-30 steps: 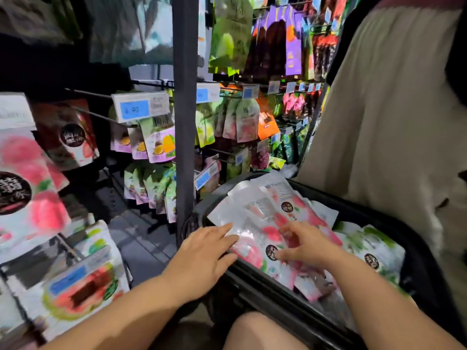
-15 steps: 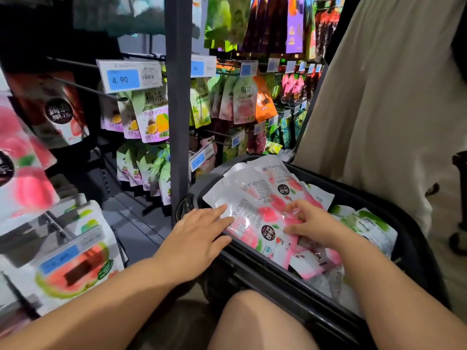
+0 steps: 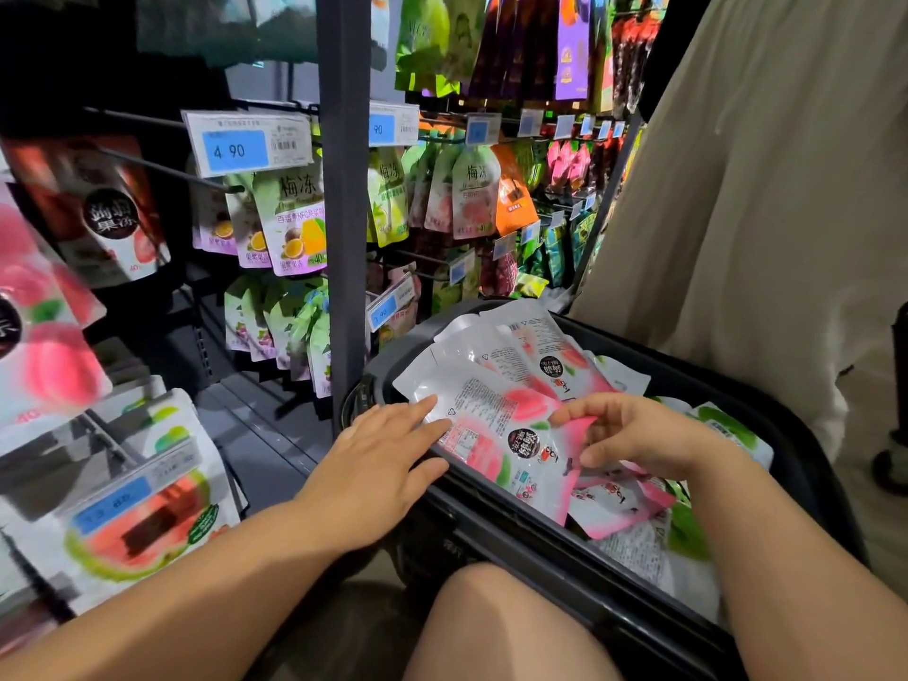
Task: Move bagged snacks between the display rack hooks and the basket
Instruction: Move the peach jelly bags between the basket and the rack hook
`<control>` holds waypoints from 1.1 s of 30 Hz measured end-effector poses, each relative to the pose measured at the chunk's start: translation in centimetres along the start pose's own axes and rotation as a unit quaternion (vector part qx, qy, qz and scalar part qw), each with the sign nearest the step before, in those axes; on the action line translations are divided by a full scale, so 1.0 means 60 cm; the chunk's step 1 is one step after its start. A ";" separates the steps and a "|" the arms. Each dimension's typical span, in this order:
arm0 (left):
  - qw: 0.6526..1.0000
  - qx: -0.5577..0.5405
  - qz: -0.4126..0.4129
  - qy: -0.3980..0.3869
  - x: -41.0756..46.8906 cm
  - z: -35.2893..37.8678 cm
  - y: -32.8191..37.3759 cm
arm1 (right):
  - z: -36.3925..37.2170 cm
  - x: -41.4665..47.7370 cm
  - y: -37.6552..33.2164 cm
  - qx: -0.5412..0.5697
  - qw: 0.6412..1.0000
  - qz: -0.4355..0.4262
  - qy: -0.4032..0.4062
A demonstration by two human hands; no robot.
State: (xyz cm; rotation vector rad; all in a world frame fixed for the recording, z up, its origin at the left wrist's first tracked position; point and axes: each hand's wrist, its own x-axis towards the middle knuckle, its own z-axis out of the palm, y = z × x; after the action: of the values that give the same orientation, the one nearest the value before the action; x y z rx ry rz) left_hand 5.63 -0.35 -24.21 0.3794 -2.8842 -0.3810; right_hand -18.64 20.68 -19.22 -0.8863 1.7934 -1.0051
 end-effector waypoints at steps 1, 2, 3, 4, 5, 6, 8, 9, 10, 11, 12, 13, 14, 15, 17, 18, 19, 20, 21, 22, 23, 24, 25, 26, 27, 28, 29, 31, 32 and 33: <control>1.000 -0.006 -0.001 0.001 -0.001 -0.001 0.001 | -0.001 -0.002 -0.002 0.016 1.000 -0.002 -0.009; 1.000 -0.011 -0.001 0.000 -0.001 -0.002 0.001 | -0.001 -0.004 -0.003 0.023 1.000 -0.003 -0.010; 1.000 -0.013 -0.001 0.000 -0.002 -0.002 0.002 | 0.000 -0.005 -0.006 0.020 1.000 -0.006 -0.005; 1.000 -0.012 -0.001 -0.001 -0.002 -0.002 0.002 | 0.001 -0.005 -0.008 0.008 1.000 -0.013 0.007; 1.000 -0.011 0.000 -0.002 -0.002 -0.001 0.001 | 0.003 -0.004 -0.009 -0.005 0.999 -0.021 0.025; 1.000 -0.008 0.001 -0.002 -0.002 -0.002 0.000 | 0.005 -0.004 -0.012 -0.016 0.998 -0.030 0.047; 1.000 -0.003 0.001 -0.003 -0.001 -0.001 -0.001 | 0.013 -0.006 -0.021 -0.044 0.994 -0.044 0.094; 1.000 -0.006 0.000 -0.004 -0.001 -0.002 0.001 | 0.017 -0.006 -0.026 -0.053 0.990 -0.052 0.117; 1.000 -0.010 -0.001 -0.005 -0.001 -0.002 0.002 | 0.020 -0.006 -0.030 -0.054 0.987 -0.060 0.138; 1.000 -0.015 -0.002 -0.007 0.000 -0.003 0.003 | 0.024 -0.005 -0.034 -0.050 0.984 -0.070 0.157; 1.000 -0.019 -0.004 -0.010 -0.001 -0.005 0.005 | 0.024 -0.005 -0.034 -0.061 0.978 -0.087 0.177; 1.000 -0.020 -0.004 -0.011 -0.002 -0.005 0.005 | 0.025 -0.004 -0.034 -0.085 0.971 -0.105 0.199; 1.000 -0.021 -0.004 -0.011 -0.003 -0.006 0.006 | 0.026 -0.003 -0.034 -0.100 0.963 -0.119 0.219; 1.000 -0.022 -0.005 -0.012 -0.003 -0.005 0.005 | 0.029 -0.002 -0.035 -0.087 0.960 -0.127 0.236; 0.999 -0.030 -0.006 -0.014 -0.004 -0.005 0.005 | 0.039 0.001 -0.039 -0.003 0.957 -0.156 0.244; 0.999 -0.037 -0.006 -0.015 -0.004 -0.005 0.005 | 0.046 0.004 -0.043 0.029 0.954 -0.185 0.236; 0.999 -0.045 -0.007 -0.015 -0.004 -0.006 0.006 | 0.057 0.007 -0.049 0.049 0.949 -0.213 0.229; 0.998 -0.054 -0.008 -0.014 -0.004 -0.007 0.007 | 0.067 0.010 -0.056 0.065 0.944 -0.238 0.219; 0.998 -0.066 -0.008 -0.011 -0.004 -0.007 0.009 | 0.077 0.012 -0.066 0.085 0.939 -0.252 0.219; 0.997 -0.081 -0.008 -0.004 -0.005 -0.008 0.011 | 0.087 0.013 -0.079 0.109 0.932 -0.266 0.221; 0.995 -0.099 -0.010 0.005 -0.005 -0.007 0.014 | 0.095 0.015 -0.090 0.127 0.923 -0.278 0.233; 0.993 -0.119 -0.011 0.016 -0.005 -0.007 0.017 | 0.103 0.015 -0.104 0.133 0.915 -0.292 0.244; 0.990 -0.139 -0.013 0.030 -0.004 -0.006 0.020 | 0.111 0.018 -0.116 0.135 0.908 -0.304 0.256; 0.986 -0.160 -0.017 0.045 -0.003 -0.006 0.022 | 0.121 0.018 -0.130 0.140 0.902 -0.311 0.265; 0.982 -0.179 -0.023 0.057 -0.003 -0.006 0.025 | 0.128 0.021 -0.139 0.155 0.897 -0.312 0.272; 0.978 -0.196 -0.024 0.063 -0.003 -0.008 0.028 | 0.137 0.021 -0.149 0.169 0.893 -0.311 0.277; 0.975 -0.214 -0.027 0.063 -0.004 -0.010 0.031 | 0.142 0.023 -0.154 0.176 0.891 -0.311 0.280; 0.961 -0.267 -0.042 0.067 -0.006 -0.018 0.035 | 0.156 0.021 -0.171 0.186 0.890 -0.309 0.278; 0.949 -0.303 -0.050 0.073 -0.007 -0.022 0.038 | 0.161 0.020 -0.181 0.199 0.888 -0.309 0.277; 0.934 -0.342 -0.060 0.080 -0.008 -0.027 0.041 | 0.164 0.022 -0.188 0.222 0.882 -0.310 0.277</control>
State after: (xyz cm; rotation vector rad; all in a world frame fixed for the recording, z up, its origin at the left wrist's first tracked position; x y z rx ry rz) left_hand 5.93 1.71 -22.07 0.4278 -2.3701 -1.2535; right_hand -8.28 12.10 -12.47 -0.9507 1.6092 -2.1671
